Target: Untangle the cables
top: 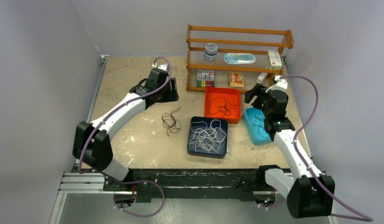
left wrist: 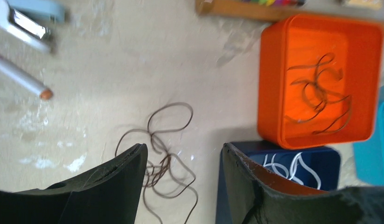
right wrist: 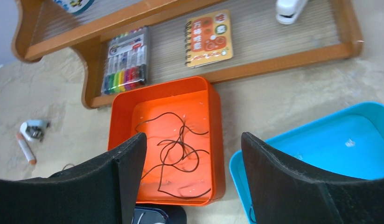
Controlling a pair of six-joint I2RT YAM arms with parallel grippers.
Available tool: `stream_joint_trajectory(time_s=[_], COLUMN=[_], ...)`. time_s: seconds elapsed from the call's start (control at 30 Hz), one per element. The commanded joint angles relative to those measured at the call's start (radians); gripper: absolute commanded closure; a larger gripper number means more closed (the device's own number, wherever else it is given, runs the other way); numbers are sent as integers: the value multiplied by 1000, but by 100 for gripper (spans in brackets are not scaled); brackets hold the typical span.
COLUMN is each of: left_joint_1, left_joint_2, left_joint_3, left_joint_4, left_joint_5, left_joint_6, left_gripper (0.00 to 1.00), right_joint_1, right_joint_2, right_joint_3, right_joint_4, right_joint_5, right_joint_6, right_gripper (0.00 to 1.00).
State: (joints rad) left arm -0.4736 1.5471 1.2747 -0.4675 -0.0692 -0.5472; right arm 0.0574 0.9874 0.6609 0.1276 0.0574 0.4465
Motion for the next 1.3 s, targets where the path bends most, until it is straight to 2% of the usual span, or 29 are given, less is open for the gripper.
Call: stream_joint_trajectory(time_s=[0.0,0.1,0.33,0.53,0.7,0.9,1.1,1.27], left_joint_1=[3,-18,-145,-163,-171,-171,-171,-171], left_joint_2=[-55,-2,153,239,286,319,347,341], left_joint_3=[-81,-63,9,48,71,43,52,61], left_joint_4=[81,57,10,2,-14,82,98,102], left_joint_5=[34,17,-183,-208,-302,-295,-315,-339], left_joint_6=[38,100,204,268,294,308,297,284], left_gripper=[40,40,41,43,47,53,67,87], right_joint_1=[-2,4,28,33,33,32,33,33], right_joint_2=[66,121,192,203,194,199,193,187], right_joint_3=[64,79,72,65,49,42,41,27], right_joint_4=[105,114,152,156,162,176,165,185], right_joint_5=[-186,-267,-347,-366,-370,-389,-397,-394], right_joint_6=[-69,-84,-99,-116,-120,-118,-133,-129], right_gripper=[24,24,24,24,24,24,24,24])
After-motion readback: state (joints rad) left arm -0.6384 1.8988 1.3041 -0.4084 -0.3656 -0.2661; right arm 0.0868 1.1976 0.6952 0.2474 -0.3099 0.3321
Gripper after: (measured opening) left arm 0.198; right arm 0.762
